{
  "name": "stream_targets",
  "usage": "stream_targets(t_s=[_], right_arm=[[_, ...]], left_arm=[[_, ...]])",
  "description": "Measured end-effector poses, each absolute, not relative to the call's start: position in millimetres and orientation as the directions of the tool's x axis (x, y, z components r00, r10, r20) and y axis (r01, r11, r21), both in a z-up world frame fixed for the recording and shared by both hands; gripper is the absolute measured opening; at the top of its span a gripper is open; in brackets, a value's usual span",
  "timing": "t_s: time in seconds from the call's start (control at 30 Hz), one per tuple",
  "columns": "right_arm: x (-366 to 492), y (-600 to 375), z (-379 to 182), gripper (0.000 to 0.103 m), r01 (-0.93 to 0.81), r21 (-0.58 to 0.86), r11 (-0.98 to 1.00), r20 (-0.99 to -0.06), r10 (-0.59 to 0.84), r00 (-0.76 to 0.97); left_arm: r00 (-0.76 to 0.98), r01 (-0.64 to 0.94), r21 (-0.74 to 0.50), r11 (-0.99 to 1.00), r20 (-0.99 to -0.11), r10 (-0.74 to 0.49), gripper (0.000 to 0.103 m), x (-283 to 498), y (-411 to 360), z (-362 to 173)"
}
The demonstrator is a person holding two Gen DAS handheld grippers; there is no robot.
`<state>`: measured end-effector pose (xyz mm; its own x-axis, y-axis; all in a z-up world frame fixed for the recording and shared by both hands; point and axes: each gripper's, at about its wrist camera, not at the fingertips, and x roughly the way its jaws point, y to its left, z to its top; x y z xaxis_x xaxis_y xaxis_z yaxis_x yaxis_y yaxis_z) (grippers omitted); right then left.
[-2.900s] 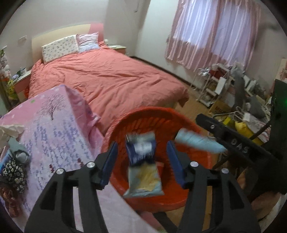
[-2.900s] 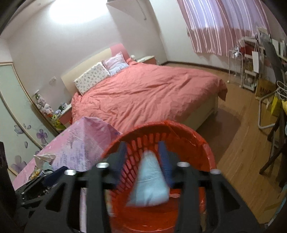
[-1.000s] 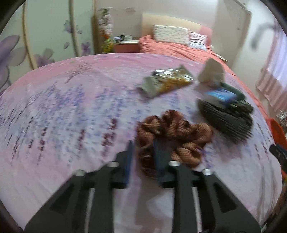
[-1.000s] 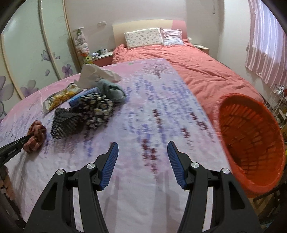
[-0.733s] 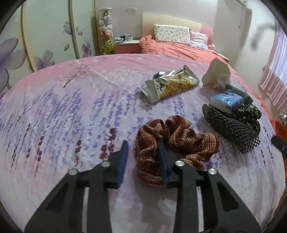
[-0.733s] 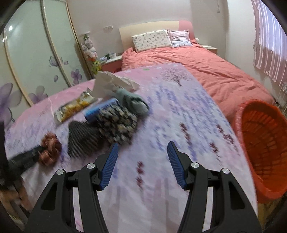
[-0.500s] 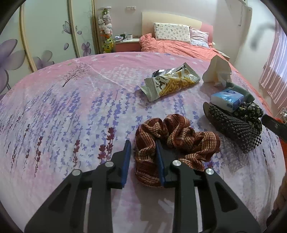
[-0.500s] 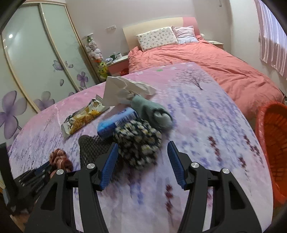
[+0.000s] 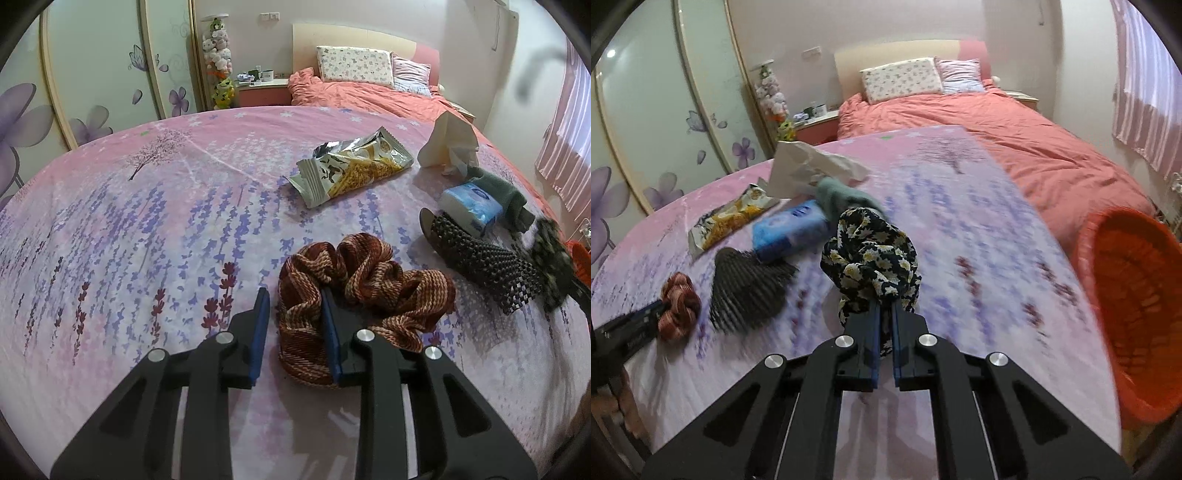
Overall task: Collect trash
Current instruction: 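Grasp the brown plaid scrunchie with the left tool while the right tool grasps the floral cloth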
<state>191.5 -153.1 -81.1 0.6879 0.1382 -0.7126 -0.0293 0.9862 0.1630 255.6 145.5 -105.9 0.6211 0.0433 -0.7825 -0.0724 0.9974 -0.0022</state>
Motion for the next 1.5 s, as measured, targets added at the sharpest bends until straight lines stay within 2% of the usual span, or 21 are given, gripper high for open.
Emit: stream_targets(t_s=[0.1,0.13,0.17,0.23,0.5,0.57,0.67,0.73,1.1,1.5], right_arm=[[182,-165,-79,0.007,-0.03,0.163,0.986,-0.714,0.139,0.686],[180,-167,-78,0.018,-0.04,0.174,0.984,-0.712,0.154,0.685],[181,-167,-78,0.042,-0.047,0.179,0.983,-0.711,0.162,0.684],[182,-167,-75,0.067,-0.052,0.176,0.983,-0.699,0.162,0.697],[216,-159,-89,0.067,0.002,0.153,0.988,-0.74,0.113,0.663],[223,-158,-94,0.049,0.019,0.144,0.989,-0.756,0.097,0.647],[220,-161,-97,0.036,0.025,0.138,0.99,-0.763,0.09,0.639],[220,-164,-98,0.034,0.032,0.148,0.989,-0.768,0.095,0.634],[218,-157,-99,0.034,0.034,0.068,0.997,-0.783,0.032,0.622],[215,-160,-98,0.034,0.019,0.093,0.996,-0.779,0.061,0.624]], left_arm=[[0.621,-0.072,-0.002,0.997,-0.783,0.043,0.029,256,146,-106],[0.621,-0.072,-0.003,0.997,-0.783,0.043,0.029,256,146,-106],[0.621,-0.072,-0.003,0.997,-0.783,0.043,0.029,256,146,-106],[0.621,-0.073,-0.003,0.997,-0.783,0.043,0.029,256,145,-106],[0.621,-0.073,-0.004,0.997,-0.783,0.042,0.029,256,145,-106],[0.621,-0.073,-0.004,0.997,-0.782,0.043,0.029,256,146,-106],[0.621,-0.073,-0.003,0.997,-0.782,0.043,0.029,256,146,-106],[0.621,-0.073,-0.003,0.997,-0.782,0.043,0.029,256,146,-106],[0.623,-0.073,-0.023,0.997,-0.781,0.027,0.03,255,147,-107],[0.624,-0.028,-0.055,0.998,-0.781,-0.025,0.032,249,156,-107]])
